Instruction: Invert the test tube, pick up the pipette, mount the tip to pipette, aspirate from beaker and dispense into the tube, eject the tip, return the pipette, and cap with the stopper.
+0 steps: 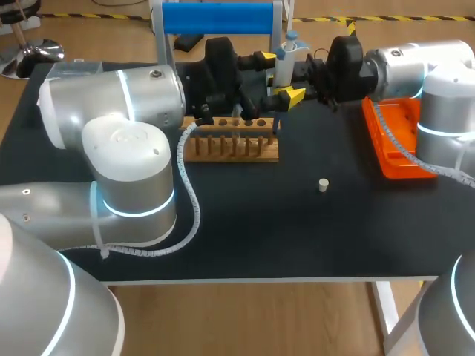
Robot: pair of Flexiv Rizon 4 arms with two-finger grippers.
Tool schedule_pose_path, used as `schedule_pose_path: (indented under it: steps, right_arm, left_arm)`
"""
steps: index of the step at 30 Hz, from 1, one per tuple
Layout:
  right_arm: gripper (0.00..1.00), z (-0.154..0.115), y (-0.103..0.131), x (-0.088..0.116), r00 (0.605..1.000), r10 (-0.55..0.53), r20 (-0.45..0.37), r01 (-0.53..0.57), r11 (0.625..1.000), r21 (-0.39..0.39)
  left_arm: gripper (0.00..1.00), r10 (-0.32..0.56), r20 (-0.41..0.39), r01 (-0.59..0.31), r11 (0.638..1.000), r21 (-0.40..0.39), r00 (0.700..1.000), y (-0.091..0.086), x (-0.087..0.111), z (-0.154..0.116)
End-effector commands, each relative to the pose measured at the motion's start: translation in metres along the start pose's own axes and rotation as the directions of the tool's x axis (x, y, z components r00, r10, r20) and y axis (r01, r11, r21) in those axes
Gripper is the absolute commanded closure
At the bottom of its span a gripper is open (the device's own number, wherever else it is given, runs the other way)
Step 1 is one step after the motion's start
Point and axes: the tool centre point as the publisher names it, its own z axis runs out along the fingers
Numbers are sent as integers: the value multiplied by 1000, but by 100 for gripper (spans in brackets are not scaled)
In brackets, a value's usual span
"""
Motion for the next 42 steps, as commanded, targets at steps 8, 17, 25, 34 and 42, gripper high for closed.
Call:
schedule_pose_path:
  steps: [8, 17, 25, 34, 42]
  right_arm:
    - [100, 3, -1, 0, 1000, -4, 9, 4, 1000, 7]
    - [100, 4, -2, -2, 1000, -4, 13, 4, 1000, 6]
    - [100, 5, -2, -1, 1000, -5, 16, 5, 1000, 4]
    - [100, 5, -2, -1, 1000, -5, 16, 5, 1000, -1]
    - [100, 5, -2, -1, 1000, -7, 11, 7, 1000, -1]
  left_arm:
    - [0, 0, -4, 0, 1000, 3, 1000, 1, -1, 0]
    - [29, 0, -4, 0, 1000, 3, 1000, 1, -1, 0]
    - [100, 0, -4, 0, 1000, 3, 1000, 1, -1, 0]
    - [100, 0, -4, 0, 1000, 3, 1000, 1, -1, 0]
    - [100, 0, -4, 0, 1000, 3, 1000, 1, -1, 0]
